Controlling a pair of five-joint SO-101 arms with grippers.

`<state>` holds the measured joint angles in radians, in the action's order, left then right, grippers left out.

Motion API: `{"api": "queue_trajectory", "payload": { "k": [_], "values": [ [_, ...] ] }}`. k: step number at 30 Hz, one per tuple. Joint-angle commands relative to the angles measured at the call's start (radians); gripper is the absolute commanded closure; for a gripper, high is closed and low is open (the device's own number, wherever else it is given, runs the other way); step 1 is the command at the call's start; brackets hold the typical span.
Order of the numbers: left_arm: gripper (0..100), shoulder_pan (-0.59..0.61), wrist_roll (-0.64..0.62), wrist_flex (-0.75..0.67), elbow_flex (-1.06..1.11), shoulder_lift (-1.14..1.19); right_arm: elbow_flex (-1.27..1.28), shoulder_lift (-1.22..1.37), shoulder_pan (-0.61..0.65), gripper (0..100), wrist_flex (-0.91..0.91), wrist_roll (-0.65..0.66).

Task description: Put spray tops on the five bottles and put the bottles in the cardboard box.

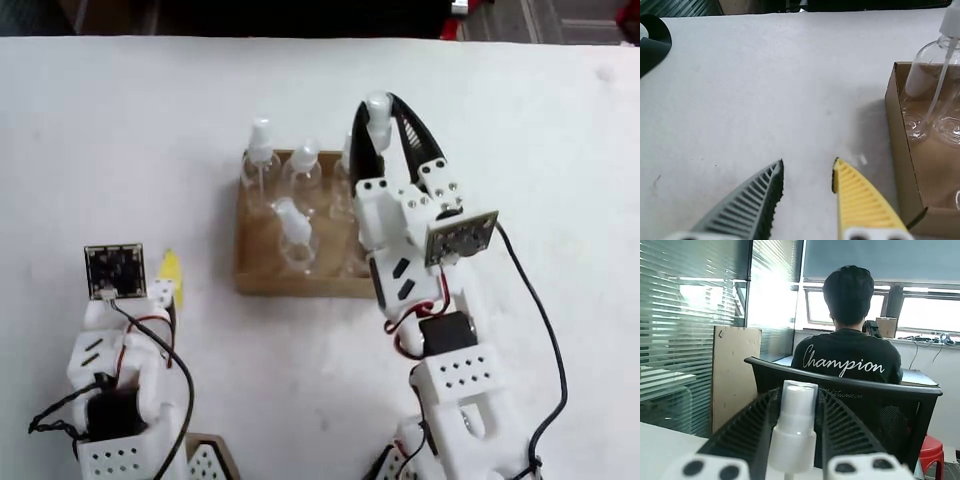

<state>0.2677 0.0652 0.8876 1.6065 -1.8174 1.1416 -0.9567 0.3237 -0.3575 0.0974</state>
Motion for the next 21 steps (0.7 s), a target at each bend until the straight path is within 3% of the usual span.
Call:
{"api": "queue_trajectory", "payload": {
  "k": [1,9,21],
  "values": [
    [85,-0.015,0.009,-0.025,-0.012,-0.007,-0.052,0.012,-0.031,98.2,-0.028,-0.003],
    [85,-0.015,0.009,-0.025,-0.012,-0.007,-0.052,0.013,-0.076,98.2,-0.030,0.008],
    [85,-0.015,0.009,-0.025,-0.012,-0.007,-0.049,0.145,-0.077,98.2,-0.173,0.014]
  ]
}}
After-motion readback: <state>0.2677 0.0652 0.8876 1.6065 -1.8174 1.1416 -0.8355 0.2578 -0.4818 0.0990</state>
